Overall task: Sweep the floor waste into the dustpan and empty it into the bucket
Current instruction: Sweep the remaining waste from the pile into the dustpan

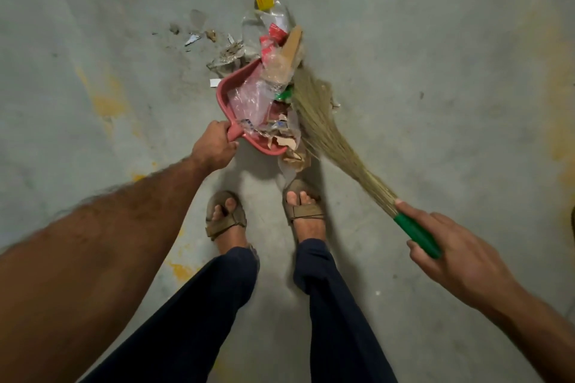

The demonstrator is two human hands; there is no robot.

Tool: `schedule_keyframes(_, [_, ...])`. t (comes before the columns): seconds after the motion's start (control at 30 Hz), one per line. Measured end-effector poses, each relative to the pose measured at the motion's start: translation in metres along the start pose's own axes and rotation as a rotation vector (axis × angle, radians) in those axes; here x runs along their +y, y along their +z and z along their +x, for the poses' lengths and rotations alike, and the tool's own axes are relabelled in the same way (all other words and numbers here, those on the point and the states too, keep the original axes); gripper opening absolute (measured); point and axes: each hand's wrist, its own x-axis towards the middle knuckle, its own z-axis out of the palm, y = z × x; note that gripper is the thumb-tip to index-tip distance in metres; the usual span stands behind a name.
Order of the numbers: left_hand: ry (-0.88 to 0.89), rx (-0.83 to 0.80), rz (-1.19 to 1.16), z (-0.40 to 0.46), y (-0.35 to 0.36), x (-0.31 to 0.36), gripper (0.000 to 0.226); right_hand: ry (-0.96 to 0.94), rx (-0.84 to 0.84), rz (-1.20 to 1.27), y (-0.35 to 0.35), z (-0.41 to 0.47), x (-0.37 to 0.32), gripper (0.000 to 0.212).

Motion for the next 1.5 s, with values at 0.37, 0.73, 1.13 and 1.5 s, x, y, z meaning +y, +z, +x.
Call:
schedule_keyframes(0.37, [0.001,0.024,-0.056,-0.027,0.000,-0.005,0.016,-0.002,-0.063,0.087,-0.003,-0.059,-0.052,0.075])
schedule_keyframes(0.73, [0.015,0.087,-0.156,-0.092,-0.029,-0.003,0.014,-0.017,-0.030,0.150,-0.036,-0.132,-0.074,0.081])
schedule_keyframes(1.13, [0.039,0.075,-0.177,-0.222,-0.140,0.058,0.014,-0.017,0.017,0.143,-0.119,-0.279,-0.119,0.077])
schedule_keyframes(1.5, [0.196,0.111,-0.197,-0.353,-0.225,0.065,0.019,0.158,0.074,0.292,-0.128,-0.451,-0.234,0.068])
